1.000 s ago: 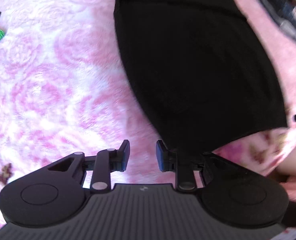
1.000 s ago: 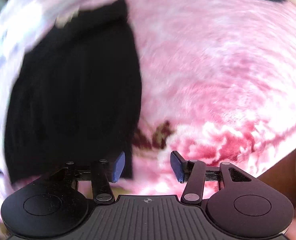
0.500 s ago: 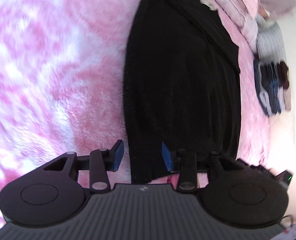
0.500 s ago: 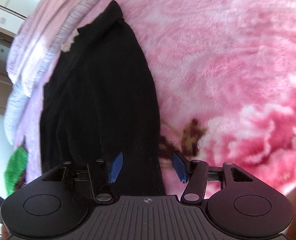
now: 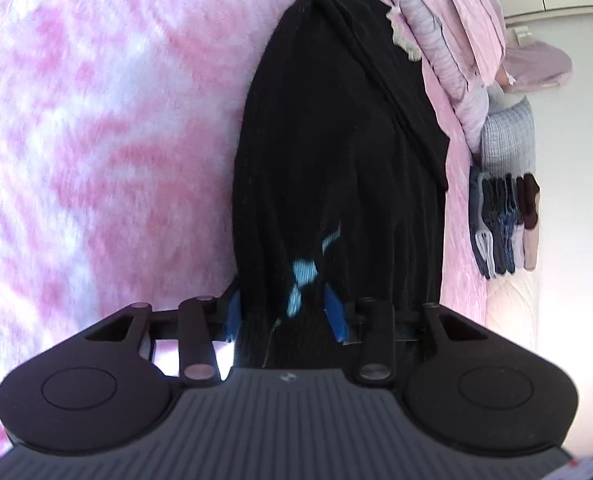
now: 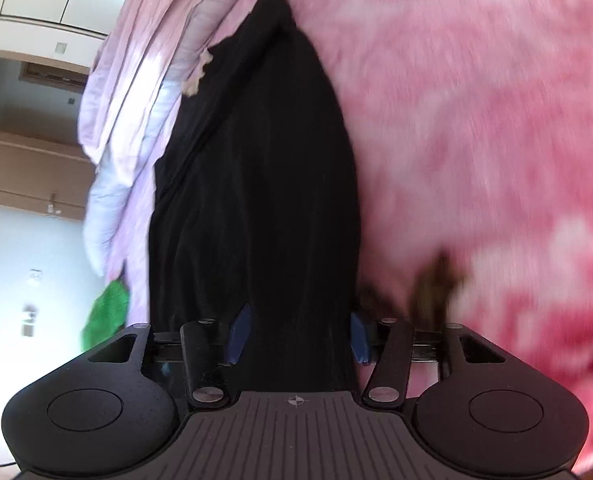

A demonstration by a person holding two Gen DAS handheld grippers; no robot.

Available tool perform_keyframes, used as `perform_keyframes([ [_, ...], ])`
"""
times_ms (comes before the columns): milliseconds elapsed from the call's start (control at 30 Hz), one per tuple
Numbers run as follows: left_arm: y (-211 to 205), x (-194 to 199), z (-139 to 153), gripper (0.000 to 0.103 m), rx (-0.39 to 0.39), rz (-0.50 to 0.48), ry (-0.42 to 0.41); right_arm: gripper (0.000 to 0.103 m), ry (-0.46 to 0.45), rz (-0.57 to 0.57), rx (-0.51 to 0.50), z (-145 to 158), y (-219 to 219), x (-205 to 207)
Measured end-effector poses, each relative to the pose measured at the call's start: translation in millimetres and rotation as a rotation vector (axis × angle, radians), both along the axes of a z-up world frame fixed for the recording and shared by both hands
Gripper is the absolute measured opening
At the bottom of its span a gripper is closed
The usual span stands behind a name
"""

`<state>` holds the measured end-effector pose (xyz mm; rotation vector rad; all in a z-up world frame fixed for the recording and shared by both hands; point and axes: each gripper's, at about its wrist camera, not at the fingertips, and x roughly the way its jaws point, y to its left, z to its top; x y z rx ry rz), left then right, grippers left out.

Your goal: Fold large clothes

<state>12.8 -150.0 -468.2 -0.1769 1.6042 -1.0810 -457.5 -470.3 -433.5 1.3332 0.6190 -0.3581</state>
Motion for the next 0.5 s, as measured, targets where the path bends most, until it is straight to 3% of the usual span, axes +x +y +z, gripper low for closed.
perform_keyframes([
  [133, 6.1, -5.0, -3.4, 0.036, -0.010, 0.003, 0.019, 0.033, -0.031, -0.097, 0.068, -12.2, -6.9, -1.0],
  [200, 1.9, -4.7, -4.0, 0.035, -0.006, 0.013, 0.026, 0.006, -0.008, -0.102, 0.057, -13.7, -11.1, 9.8],
  [267, -5.4, -6.6, -2.9, 0.032, -0.003, 0.003, 0.004, 0.004, 0.027, -0.057, 0.007, -8.5, -12.1, 20.2],
  [300, -7.8, -8.7, 1.2, 0.012, 0.006, -0.015, -0.041, 0.003, 0.042, -0.039, -0.020, -3.6, -11.4, 21.7],
  [333, -11.4, -11.1, 4.1, 0.006, 0.016, -0.038, -0.085, 0.003, 0.054, -0.034, -0.030, 1.1, -10.4, 20.3],
  [500, -1.9, -16.5, 23.7, 0.004, -0.008, -0.049, -0.167, 0.002, 0.010, -0.069, -0.050, 32.5, -0.8, -3.7],
])
